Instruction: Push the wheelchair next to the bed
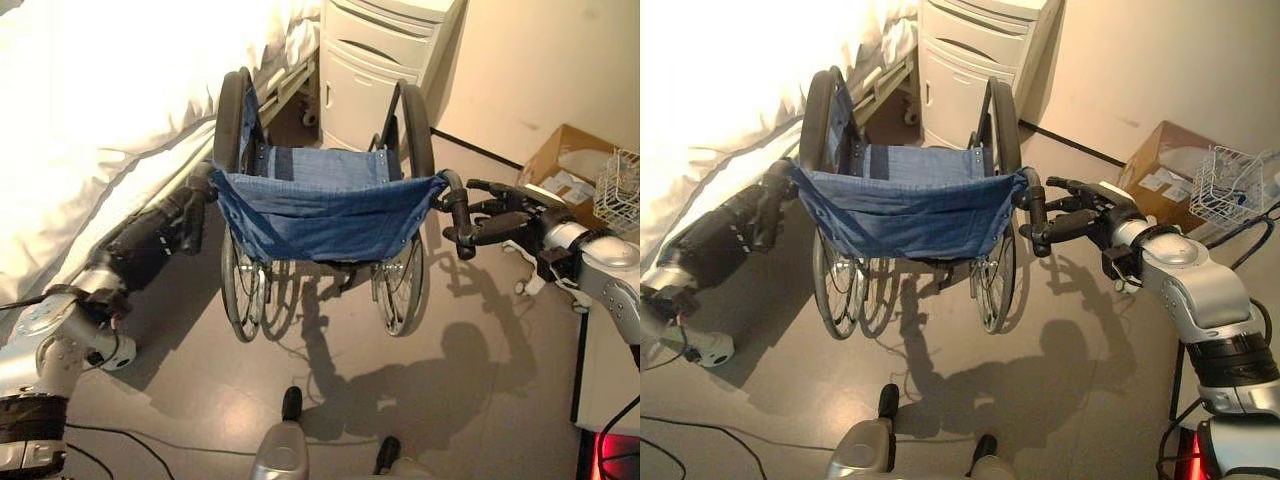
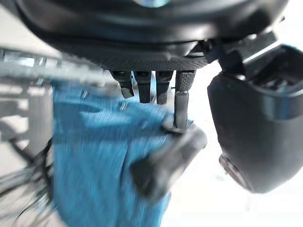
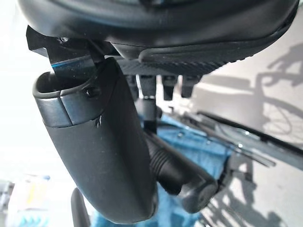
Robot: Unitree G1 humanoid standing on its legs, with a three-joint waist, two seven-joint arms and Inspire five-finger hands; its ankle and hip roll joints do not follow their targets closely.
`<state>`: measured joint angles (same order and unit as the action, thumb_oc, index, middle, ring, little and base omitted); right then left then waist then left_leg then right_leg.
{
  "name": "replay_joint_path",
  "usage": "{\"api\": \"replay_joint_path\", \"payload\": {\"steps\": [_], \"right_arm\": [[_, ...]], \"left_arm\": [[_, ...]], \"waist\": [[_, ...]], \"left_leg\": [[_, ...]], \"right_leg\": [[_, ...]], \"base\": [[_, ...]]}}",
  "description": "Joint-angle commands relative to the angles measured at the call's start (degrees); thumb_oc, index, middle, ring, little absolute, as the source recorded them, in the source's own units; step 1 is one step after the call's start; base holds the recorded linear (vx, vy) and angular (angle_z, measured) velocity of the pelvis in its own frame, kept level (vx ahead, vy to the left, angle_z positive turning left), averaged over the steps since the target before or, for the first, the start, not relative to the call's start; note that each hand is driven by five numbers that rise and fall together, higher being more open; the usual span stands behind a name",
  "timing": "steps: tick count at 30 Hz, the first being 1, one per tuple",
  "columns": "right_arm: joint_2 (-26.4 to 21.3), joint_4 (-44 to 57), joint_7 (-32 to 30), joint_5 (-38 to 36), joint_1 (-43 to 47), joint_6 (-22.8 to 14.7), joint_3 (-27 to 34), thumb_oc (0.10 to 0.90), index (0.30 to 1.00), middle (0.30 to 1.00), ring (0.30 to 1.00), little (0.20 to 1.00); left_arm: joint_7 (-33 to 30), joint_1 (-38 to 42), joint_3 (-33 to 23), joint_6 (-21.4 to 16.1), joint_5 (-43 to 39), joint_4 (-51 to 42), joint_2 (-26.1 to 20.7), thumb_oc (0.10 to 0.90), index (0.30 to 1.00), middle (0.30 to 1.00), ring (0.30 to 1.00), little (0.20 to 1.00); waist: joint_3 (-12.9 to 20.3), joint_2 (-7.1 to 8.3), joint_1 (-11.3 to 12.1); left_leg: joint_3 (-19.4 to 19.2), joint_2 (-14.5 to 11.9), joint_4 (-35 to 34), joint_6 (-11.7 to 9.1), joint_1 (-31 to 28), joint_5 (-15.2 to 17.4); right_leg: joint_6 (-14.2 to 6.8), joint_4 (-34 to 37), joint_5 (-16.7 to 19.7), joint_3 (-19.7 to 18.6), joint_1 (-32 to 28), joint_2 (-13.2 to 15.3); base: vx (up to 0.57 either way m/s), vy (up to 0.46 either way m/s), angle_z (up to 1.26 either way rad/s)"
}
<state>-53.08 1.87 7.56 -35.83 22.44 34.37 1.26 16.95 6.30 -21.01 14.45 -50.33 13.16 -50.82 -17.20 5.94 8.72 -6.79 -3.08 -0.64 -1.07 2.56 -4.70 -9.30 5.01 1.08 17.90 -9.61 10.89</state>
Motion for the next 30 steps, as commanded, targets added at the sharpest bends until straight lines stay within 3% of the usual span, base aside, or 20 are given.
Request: {"api": "replay_joint_path", "payload": {"steps": [1,10,17,18,21,24,28,30], "right_arm": [[-6.1,-4.3,-9.5,1.0,-1.8,-9.3,10.1,0.800,0.900,0.900,0.900,0.900],[-2.8,-5.0,-14.5,-1.6,-6.4,-12.0,15.3,0.800,0.900,0.900,0.900,0.900],[4.9,-4.2,-17.6,-4.9,-14.8,-15.2,20.7,0.800,0.900,0.900,0.900,0.900],[7.9,-5.8,-18.7,-6.6,-16.8,-16.4,23.0,0.800,0.900,0.900,0.900,0.900],[11.5,-7.9,-19.8,-7.8,-20.6,-16.0,25.7,0.800,0.900,0.900,0.900,0.900],[17.2,-11.7,-20.7,-8.7,-26.1,-14.0,26.6,0.800,0.900,0.900,0.900,0.900],[21.1,-19.8,-18.7,-8.2,-30.4,-14.5,24.7,0.800,0.900,0.900,0.900,0.900],[24.3,-33.4,-19.3,-6.8,-29.7,-18.6,20.3,0.800,0.900,0.900,0.900,0.900]], "left_arm": [[-0.7,-0.1,-6.4,-9.6,-4.1,-1.3,-4.7,0.800,0.900,0.900,0.900,0.900],[-2.3,-3.8,-9.3,-9.9,-6.3,-2.7,-2.9,0.800,0.900,0.900,0.900,0.900],[-2.2,-11.2,-11.7,-9.1,-7.5,-3.1,5.0,0.800,0.900,0.900,0.900,0.900],[-1.8,-12.9,-11.5,-8.9,-6.2,-1.8,7.8,0.800,0.900,0.900,0.900,0.900],[-0.9,-15.5,-11.6,-7.3,-6.5,0.3,11.5,0.800,0.900,0.900,0.900,0.900],[-4.8,-17.9,-9.9,-5.5,-4.0,4.6,15.9,0.800,0.900,0.900,0.900,0.900],[-8.6,-18.5,-6.5,-5.5,-1.1,10.1,20.0,0.800,0.900,0.900,0.900,0.900],[-16.5,-16.5,-0.9,-4.2,-0.5,17.5,24.6,0.800,0.900,0.900,0.900,0.900]], "waist": [[11.4,-2.89,-0.7],[11.5,-3.98,-0.7],[11.1,-4.93,-0.9],[11.0,-5.09,-1.1],[10.9,-5.20,-1.7],[11.3,-5.07,-3.0],[11.7,-4.67,-3.8],[11.9,-4.59,-3.6]], "left_leg": [[-1.3,-2.6,-2.5,-3.2,-7.9,6.0],[-1.5,-2.8,-3.1,-3.7,-8.0,5.7],[-1.6,-3.0,-3.4,-3.9,-8.0,5.4],[-1.8,-3.1,-3.5,-4.0,-7.9,5.3],[-1.9,-3.0,-3.9,-4.2,-8.0,5.1],[-2.2,-2.9,-4.2,-4.4,-8.1,4.6],[-2.6,-2.6,-4.4,-4.5,-8.2,4.5],[-2.4,-2.3,-4.4,-4.6,-8.1,4.6]], "right_leg": [[0.9,-5.2,-4.3,-2.4,3.5,-3.1],[1.0,-4.7,-4.2,-1.9,3.6,-3.0],[1.0,-4.1,-4.0,-1.6,3.6,-2.9],[0.8,-3.5,-3.5,-1.5,3.7,-2.8],[0.4,-2.5,-2.5,-1.4,3.6,-2.7],[0.0,-2.2,-1.7,-1.8,3.9,-2.9],[0.0,-2.0,-1.4,-1.8,4.0,-3.1],[0.1,-1.7,-1.3,-1.4,3.7,-3.2]], "base": [[-0.03,0.004,0.07],[0.00,-0.001,0.01],[-0.01,0.003,-0.02],[0.00,0.000,0.00],[-0.01,0.001,-0.01],[0.01,-0.008,-0.03],[0.00,-0.003,0.01],[0.00,0.000,0.00]]}}
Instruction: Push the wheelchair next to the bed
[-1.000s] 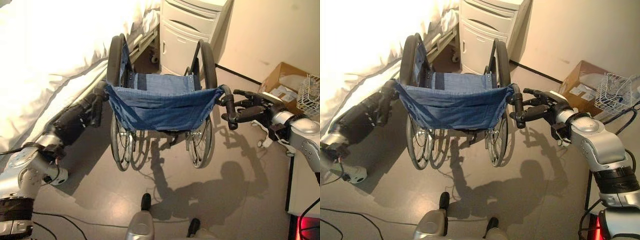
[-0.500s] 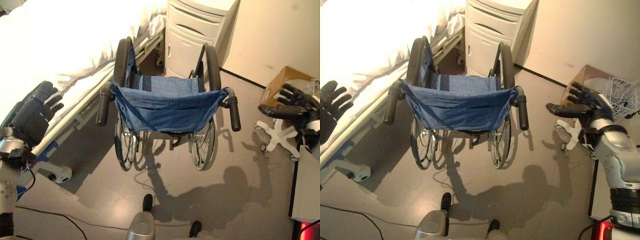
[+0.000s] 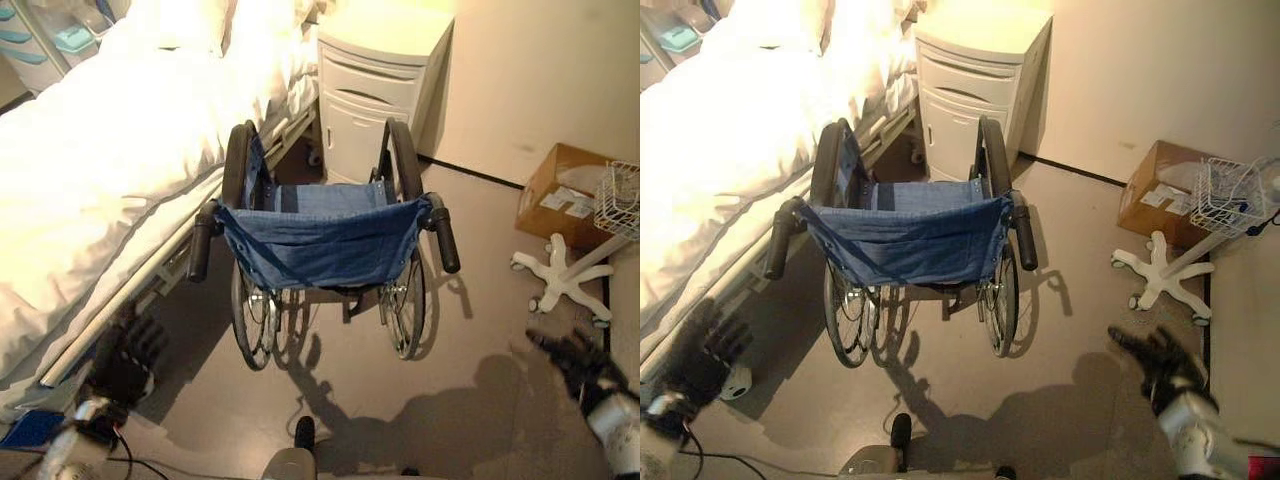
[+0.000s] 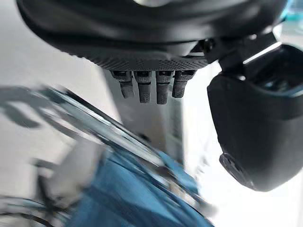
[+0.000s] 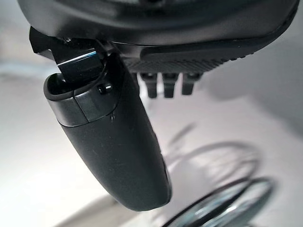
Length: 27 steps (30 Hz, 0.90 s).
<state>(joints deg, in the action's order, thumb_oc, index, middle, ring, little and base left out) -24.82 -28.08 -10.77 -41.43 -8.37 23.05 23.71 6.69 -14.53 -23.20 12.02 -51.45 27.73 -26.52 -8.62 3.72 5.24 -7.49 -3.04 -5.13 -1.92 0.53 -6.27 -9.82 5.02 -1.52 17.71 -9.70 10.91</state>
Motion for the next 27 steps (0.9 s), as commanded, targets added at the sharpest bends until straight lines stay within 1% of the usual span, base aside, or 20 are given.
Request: {"api": "replay_joint_path", "payload": {"steps": [1,2,3,4,5,6,7,8,10,11,13,14,16,17,18,19,20,22,25,27], "right_arm": [[-3.3,-5.3,-1.1,-0.4,1.6,-7.5,-3.1,0.800,0.900,0.900,0.900,0.900],[-1.6,-7.4,-1.6,1.2,1.9,-6.6,-5.2,0.800,0.900,0.900,0.900,0.900],[0.3,-10.6,-2.3,2.0,2.2,-6.9,-7.6,0.800,0.900,0.900,0.900,0.900],[0.8,-11.7,-2.2,1.8,2.3,-7.3,-8.2,0.800,0.900,0.900,0.900,0.900],[2.8,-15.3,-2.5,2.3,2.7,-7.7,-10.2,0.800,0.900,0.900,0.900,0.900],[5.9,-21.7,-2.4,3.1,3.5,-7.7,-12.9,0.800,0.900,0.900,0.900,0.900],[7.4,-26.1,-1.0,3.9,4.0,-8.4,-14.2,0.800,0.900,0.900,0.900,0.900],[8.6,-29.1,0.0,4.5,4.6,-7.9,-15.9,0.800,0.900,0.900,0.900,0.900],[10.5,-33.2,2.5,7.5,5.3,-5.7,-18.8,0.800,0.900,0.900,0.900,0.900],[11.2,-35.7,4.7,9.9,5.4,-5.0,-20.6,0.800,0.900,0.900,0.900,0.900],[12.3,-40.4,8.6,14.8,5.9,-5.8,-23.7,0.800,0.900,0.900,0.900,0.900],[12.5,-41.3,9.4,15.2,6.1,-6.0,-24.4,0.800,0.900,0.900,0.900,0.900],[13.6,-42.5,12.1,15.9,6.6,-5.0,-26.3,0.800,0.900,0.900,0.900,0.900],[13.9,-42.7,13.3,17.3,6.8,-5.3,-26.6,0.800,0.900,0.900,0.900,0.900],[13.9,-42.7,13.4,17.4,6.8,-5.3,-26.7,0.800,0.900,0.900,0.900,0.900],[13.9,-42.6,13.9,17.8,6.6,-5.8,-27.7,0.800,0.900,0.900,0.900,0.900],[13.8,-42.4,14.9,18.6,6.5,-5.0,-27.9,0.800,0.900,0.900,0.900,0.900],[13.4,-42.8,16.0,20.2,5.9,-4.5,-28.3,0.800,0.900,0.900,0.900,0.900],[13.1,-43.1,17.9,22.7,5.7,-5.0,-29.0,0.800,0.900,0.900,0.900,0.900],[13.2,-43.0,16.8,20.7,5.8,-5.4,-29.2,0.800,0.900,0.900,0.900,0.900]], "left_arm": [[-7.2,4.9,2.4,-1.1,0.6,4.5,1.2,0.800,0.900,0.900,0.900,0.900],[-8.3,5.4,4.1,-0.4,1.5,6.7,3.1,0.800,0.900,0.900,0.900,0.900],[-9.2,5.8,5.8,-0.5,3.2,9.5,4.8,0.800,0.900,0.900,0.900,0.900],[-9.3,5.9,6.3,-0.9,3.2,10.2,5.1,0.800,0.900,0.900,0.900,0.900],[-9.8,6.1,7.9,-0.5,3.1,12.7,6.6,0.800,0.900,0.900,0.900,0.900],[-9.0,6.4,9.8,-0.1,5.7,16.9,8.7,0.800,0.900,0.900,0.900,0.900],[-9.7,7.1,11.1,-0.8,8.5,19.8,9.7,0.800,0.900,0.900,0.900,0.900],[-10.8,7.7,12.6,-1.8,12.6,22.7,10.4,0.800,0.900,0.900,0.900,0.900],[-11.2,8.8,15.2,-2.3,18.4,27.0,11.4,0.800,0.900,0.900,0.900,0.900],[-10.4,9.2,16.7,-1.4,18.7,29.1,11.9,0.800,0.900,0.900,0.900,0.900],[-9.7,10.3,19.1,0.0,17.9,33.8,14.2,0.800,0.900,0.900,0.900,0.900],[-9.8,10.6,19.6,0.1,17.6,35.1,14.7,0.800,0.900,0.900,0.900,0.900],[-11.1,11.3,19.6,3.1,12.3,39.2,16.6,0.800,0.900,0.900,0.900,0.900],[-11.1,11.6,19.0,4.7,12.6,40.5,16.9,0.800,0.900,0.900,0.900,0.900],[-11.1,11.6,18.9,4.7,12.5,40.6,16.9,0.800,0.900,0.900,0.900,0.900],[-11.4,11.8,19.3,5.1,14.4,42.9,17.2,0.800,0.900,0.900,0.900,0.900],[-11.3,12.0,19.8,5.3,15.6,43.8,17.1,0.800,0.900,0.900,0.900,0.900],[-11.2,12.2,20.9,6.1,15.3,44.4,17.1,0.800,0.900,0.900,0.900,0.900],[-11.0,12.6,21.6,6.4,14.9,44.2,16.9,0.800,0.900,0.900,0.900,0.900],[-11.0,12.8,22.1,6.9,15.0,44.1,16.8,0.800,0.900,0.900,0.900,0.900]], "waist": [[3.3,-2.41,-0.1],[3.3,-2.45,-0.1],[3.4,-2.50,0.1],[3.4,-2.52,0.2],[3.4,-2.64,0.5],[3.5,-2.89,0.9],[3.6,-3.10,1.2],[3.7,-3.30,1.3],[3.8,-3.58,1.3],[3.9,-3.73,1.4],[4.2,-3.99,1.3],[4.3,-4.02,1.4],[4.6,-4.04,1.3],[4.7,-4.03,1.2],[4.7,-4.02,1.2],[5.0,-3.88,1.0],[5.0,-3.79,0.7],[5.3,-3.59,0.3],[5.4,-3.42,0.2],[5.5,-3.32,0.3]], "left_leg": [[-1.6,-2.3,0.1,-3.7,-6.1,6.3],[-1.5,-2.2,0.1,-3.6,-6.1,6.3],[-1.4,-2.0,0.1,-3.4,-6.2,6.4],[-1.3,-2.0,0.1,-3.4,-6.2,6.4],[-1.1,-1.8,0.1,-3.3,-6.3,6.5],[-0.8,-1.7,0.1,-3.1,-6.3,6.7],[-0.6,-1.6,0.1,-3.0,-6.3,6.8],[-0.4,-1.5,0.1,-2.9,-6.3,6.9],[-0.3,-1.4,0.1,-2.7,-6.4,7.1],[-0.3,-1.4,0.1,-2.7,-6.3,7.1],[-0.3,-1.4,0.1,-2.6,-6.3,7.2],[-0.2,-1.4,0.1,-2.5,-6.3,7.3],[0.0,-1.2,0.1,-2.4,-6.4,7.4],[0.0,-1.2,0.1,-2.3,-6.6,7.6],[0.0,-1.2,0.1,-2.3,-6.6,7.6],[0.0,-1.1,0.1,-2.2,-6.5,7.7],[-0.1,-1.1,0.1,-2.1,-6.6,7.8],[-0.5,-1.0,0.1,-1.9,-6.7,8.0],[-0.7,-0.9,0.1,-1.8,-6.9,8.2],[-0.6,-0.9,0.1,-1.7,-6.9,8.3]], "right_leg": [[0.6,-1.7,1.4,-1.1,3.7,-3.2],[0.7,-1.6,1.4,-0.9,3.6,-3.1],[0.8,-1.5,1.5,-0.6,3.4,-3.0],[0.8,-1.5,1.5,-0.6,3.4,-3.0],[0.9,-1.5,1.6,-0.4,3.3,-3.0],[1.0,-1.6,1.6,-0.1,3.1,-2.9],[1.1,-1.6,1.6,0.0,3.0,-2.8],[1.1,-1.5,1.6,0.1,3.0,-2.8],[1.3,-1.7,1.5,0.3,2.9,-2.8],[1.3,-1.7,1.5,0.4,3.0,-2.8],[1.3,-1.8,1.3,0.7,3.0,-2.7],[1.3,-1.8,1.3,0.8,2.9,-2.7],[1.3,-1.8,1.3,0.9,2.7,-2.6],[1.3,-1.9,1.2,0.9,2.6,-2.5],[1.3,-1.9,1.2,0.9,2.6,-2.5],[1.2,-2.2,1.1,0.8,2.8,-2.4],[1.1,-2.3,1.1,0.6,2.9,-2.4],[1.1,-2.4,1.0,0.4,3.0,-2.5],[1.0,-2.3,1.2,0.2,2.9,-2.5],[0.9,-2.2,1.3,0.1,3.0,-2.5]], "base": [[0.00,0.000,0.00],[0.00,0.000,0.00],[0.00,0.000,0.00],[0.00,0.000,0.00],[0.04,0.014,0.01],[0.05,0.025,0.05],[0.05,0.034,0.08],[0.04,0.039,0.10],[0.02,0.041,0.11],[0.01,0.043,0.06],[0.00,0.037,0.02],[0.02,0.032,0.03],[0.03,0.030,0.06],[0.02,0.019,0.10],[0.01,0.024,0.13],[0.00,0.017,0.10],[0.00,0.023,0.07],[0.00,0.000,0.00],[0.00,0.000,0.00],[0.00,0.000,0.00]]}}
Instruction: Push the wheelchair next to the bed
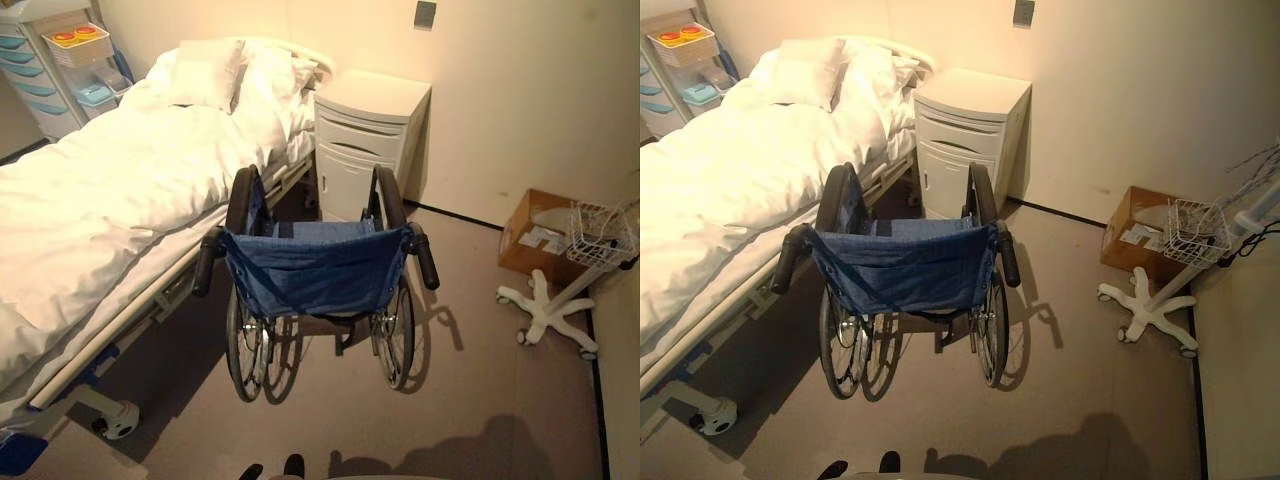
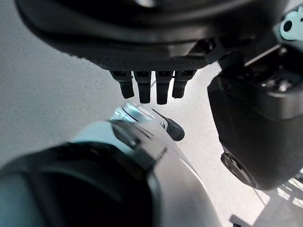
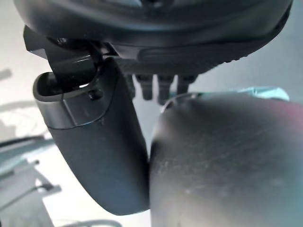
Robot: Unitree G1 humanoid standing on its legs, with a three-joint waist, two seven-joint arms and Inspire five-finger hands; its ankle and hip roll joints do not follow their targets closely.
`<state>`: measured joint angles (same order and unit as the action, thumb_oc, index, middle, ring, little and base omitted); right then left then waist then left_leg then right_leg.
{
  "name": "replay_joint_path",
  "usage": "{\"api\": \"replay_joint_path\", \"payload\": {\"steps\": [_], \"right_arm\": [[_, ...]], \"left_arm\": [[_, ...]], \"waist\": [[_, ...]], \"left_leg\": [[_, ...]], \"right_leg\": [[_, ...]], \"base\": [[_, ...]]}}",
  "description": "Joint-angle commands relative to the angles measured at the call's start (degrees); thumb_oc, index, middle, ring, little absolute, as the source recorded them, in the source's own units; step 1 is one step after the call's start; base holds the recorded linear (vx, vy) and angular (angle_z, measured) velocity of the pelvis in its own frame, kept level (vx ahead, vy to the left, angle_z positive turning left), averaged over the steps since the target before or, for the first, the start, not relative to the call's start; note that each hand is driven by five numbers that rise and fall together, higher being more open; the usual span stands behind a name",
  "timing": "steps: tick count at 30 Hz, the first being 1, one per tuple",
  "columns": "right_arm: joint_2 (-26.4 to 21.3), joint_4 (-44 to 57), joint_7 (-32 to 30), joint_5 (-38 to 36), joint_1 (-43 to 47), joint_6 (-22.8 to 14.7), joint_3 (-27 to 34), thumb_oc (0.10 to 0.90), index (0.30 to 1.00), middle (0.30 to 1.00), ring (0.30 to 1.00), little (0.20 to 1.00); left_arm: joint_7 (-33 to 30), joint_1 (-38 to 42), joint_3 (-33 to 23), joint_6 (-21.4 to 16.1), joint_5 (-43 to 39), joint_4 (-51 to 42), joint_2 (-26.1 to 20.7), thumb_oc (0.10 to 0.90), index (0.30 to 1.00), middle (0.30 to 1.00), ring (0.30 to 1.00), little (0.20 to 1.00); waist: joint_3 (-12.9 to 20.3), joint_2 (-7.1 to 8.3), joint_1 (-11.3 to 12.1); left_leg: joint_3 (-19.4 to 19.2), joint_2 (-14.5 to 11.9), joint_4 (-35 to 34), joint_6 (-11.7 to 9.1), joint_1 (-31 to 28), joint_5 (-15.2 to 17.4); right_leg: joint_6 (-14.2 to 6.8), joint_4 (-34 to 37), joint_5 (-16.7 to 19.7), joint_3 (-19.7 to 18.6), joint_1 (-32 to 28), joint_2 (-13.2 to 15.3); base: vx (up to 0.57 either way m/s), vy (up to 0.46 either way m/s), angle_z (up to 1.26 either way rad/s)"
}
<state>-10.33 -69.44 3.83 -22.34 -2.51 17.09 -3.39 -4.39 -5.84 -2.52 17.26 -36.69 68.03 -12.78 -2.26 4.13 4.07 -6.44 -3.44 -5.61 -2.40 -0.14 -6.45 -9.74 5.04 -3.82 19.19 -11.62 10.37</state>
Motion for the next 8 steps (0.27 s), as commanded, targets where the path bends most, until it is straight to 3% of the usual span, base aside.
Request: {"api": "replay_joint_path", "payload": {"steps": [1,8], "right_arm": [[-1.1,-1.5,2.0,1.4,0.0,0.7,-2.1,0.800,0.900,0.900,0.900,0.900],[-1.0,-1.6,2.6,0.5,-0.5,1.0,-1.5,0.800,0.900,0.900,0.900,0.900]], "left_arm": [[0.0,4.2,1.6,1.8,0.1,3.9,3.0,0.800,0.900,0.900,0.900,0.900],[0.0,4.5,1.9,1.7,0.0,4.0,2.5,0.800,0.900,0.900,0.900,0.900]], "waist": [[-0.8,-3.70,1.5],[-0.7,-3.32,1.2]], "left_leg": [[-1.6,-0.4,0.6,-1.2,-6.3,8.5],[-1.8,-0.3,0.6,-1.0,-6.4,8.7]], "right_leg": [[0.8,-2.3,3.6,-1.5,4.9,-2.0],[0.8,-2.5,3.8,-2.0,5.2,-2.1]], "base": [[0.00,0.000,0.00],[0.00,0.000,0.00]]}}
